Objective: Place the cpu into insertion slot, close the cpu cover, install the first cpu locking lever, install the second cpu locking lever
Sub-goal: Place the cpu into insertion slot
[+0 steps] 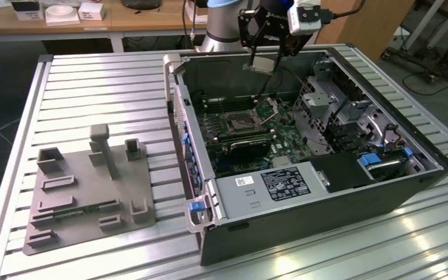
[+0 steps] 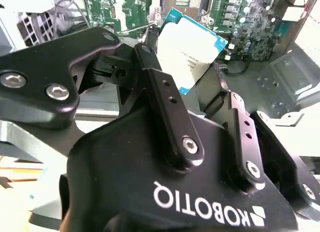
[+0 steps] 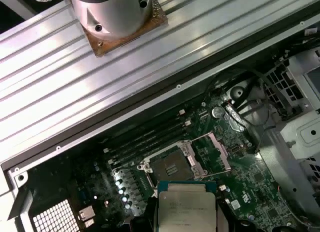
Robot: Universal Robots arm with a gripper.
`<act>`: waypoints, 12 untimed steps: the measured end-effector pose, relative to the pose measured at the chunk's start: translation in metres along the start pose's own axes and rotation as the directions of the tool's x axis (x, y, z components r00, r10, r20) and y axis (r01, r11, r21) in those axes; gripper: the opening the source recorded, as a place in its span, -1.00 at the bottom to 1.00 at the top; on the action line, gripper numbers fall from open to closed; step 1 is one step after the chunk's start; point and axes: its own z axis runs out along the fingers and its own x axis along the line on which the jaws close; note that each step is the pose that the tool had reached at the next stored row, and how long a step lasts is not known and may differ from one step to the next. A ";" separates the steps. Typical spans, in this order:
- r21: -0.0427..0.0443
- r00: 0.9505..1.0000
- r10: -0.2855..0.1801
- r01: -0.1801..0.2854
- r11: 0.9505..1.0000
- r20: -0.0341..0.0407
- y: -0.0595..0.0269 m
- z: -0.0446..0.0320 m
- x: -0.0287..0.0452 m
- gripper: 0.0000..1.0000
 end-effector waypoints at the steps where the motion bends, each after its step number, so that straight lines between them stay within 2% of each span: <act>1: 0.000 1.000 0.013 -0.013 1.000 0.001 0.0000 0.0001 0.0000 0.08; 7: -0.002 0.995 0.095 -0.095 0.996 0.008 -0.0003 0.0005 0.0005 0.08; 12: -0.002 0.995 0.101 -0.101 0.995 0.009 -0.0004 0.0006 0.0007 0.08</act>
